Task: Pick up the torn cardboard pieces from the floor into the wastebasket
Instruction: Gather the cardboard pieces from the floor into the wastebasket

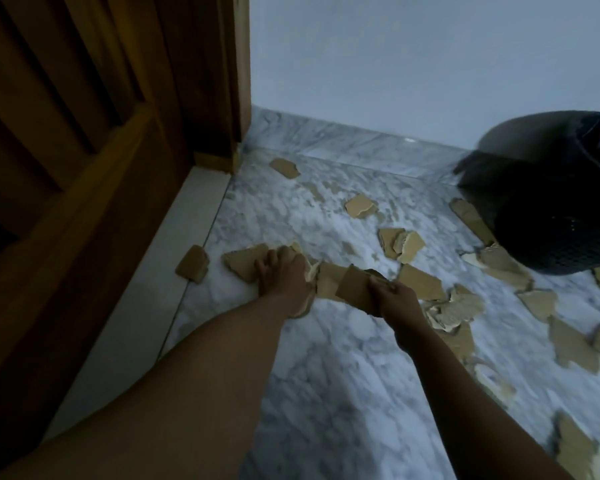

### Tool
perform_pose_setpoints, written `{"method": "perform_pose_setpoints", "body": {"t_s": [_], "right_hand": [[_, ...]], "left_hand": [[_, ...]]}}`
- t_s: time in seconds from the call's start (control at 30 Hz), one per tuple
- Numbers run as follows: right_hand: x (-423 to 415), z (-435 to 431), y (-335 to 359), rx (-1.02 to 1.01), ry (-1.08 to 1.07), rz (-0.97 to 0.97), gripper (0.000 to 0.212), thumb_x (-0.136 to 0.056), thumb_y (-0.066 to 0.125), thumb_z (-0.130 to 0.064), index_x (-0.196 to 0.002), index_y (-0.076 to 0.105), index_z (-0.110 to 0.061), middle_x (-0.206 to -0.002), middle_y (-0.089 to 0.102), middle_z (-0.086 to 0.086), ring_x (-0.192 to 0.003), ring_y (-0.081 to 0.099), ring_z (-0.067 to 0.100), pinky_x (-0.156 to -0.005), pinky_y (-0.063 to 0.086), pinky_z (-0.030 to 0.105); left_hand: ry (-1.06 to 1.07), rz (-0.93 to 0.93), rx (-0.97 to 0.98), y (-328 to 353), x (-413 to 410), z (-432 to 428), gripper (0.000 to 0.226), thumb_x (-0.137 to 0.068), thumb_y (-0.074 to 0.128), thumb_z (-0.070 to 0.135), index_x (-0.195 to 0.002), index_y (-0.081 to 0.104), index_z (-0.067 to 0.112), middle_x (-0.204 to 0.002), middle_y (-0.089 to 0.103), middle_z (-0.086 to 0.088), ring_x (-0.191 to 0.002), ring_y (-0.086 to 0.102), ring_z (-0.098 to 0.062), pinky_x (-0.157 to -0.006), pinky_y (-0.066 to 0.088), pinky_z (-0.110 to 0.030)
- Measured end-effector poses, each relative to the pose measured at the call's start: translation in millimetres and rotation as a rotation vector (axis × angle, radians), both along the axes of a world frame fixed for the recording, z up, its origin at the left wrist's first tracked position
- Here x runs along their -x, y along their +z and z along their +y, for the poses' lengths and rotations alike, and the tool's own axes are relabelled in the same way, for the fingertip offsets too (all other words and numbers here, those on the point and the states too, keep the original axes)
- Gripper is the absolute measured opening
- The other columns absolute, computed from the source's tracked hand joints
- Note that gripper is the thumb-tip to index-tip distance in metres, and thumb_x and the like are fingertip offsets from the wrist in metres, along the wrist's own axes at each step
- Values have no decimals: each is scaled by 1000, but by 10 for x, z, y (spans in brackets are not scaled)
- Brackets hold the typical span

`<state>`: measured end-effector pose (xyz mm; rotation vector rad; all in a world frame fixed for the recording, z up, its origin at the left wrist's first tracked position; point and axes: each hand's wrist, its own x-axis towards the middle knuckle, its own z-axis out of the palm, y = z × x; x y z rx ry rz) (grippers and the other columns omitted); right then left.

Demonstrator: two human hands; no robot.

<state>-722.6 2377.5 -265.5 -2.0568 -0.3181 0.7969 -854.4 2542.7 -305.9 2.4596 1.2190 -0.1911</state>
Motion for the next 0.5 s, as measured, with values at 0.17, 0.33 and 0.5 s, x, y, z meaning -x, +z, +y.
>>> {"method": "perform_pose_setpoints", "body": {"t_s": [0.17, 0.33, 0.5], "right_hand": [[-38, 257, -58, 153, 78, -98, 44, -76, 62, -55, -88, 72, -14, -97, 68, 16, -89, 69, 32, -73, 58, 44], [8, 547, -145, 579, 470, -350, 88, -64, 57, -77, -121, 58, -11, -138, 46, 12, -133, 41, 36, -105, 40, 61], [9, 505, -249, 523, 802, -407, 105, -81, 77, -50, -160, 12, -24, -168, 7, 2, -154, 5, 31, -119, 22, 60]], "left_hand": [[-75, -81, 124, 40, 8, 86, 48, -93, 58, 36, -135, 40, 22, -134, 46, -10, -123, 44, -34, -106, 29, -55], [2, 18, 309, 81, -38, 127, 96, -91, 67, 32, -157, -2, 18, -155, 20, -22, -137, 31, -42, -109, 35, -53], [-49, 128, 248, 208, -13, 174, 120, -76, 78, 45, -157, -5, 16, -156, 19, -19, -140, 26, -41, -110, 34, -53]]}}
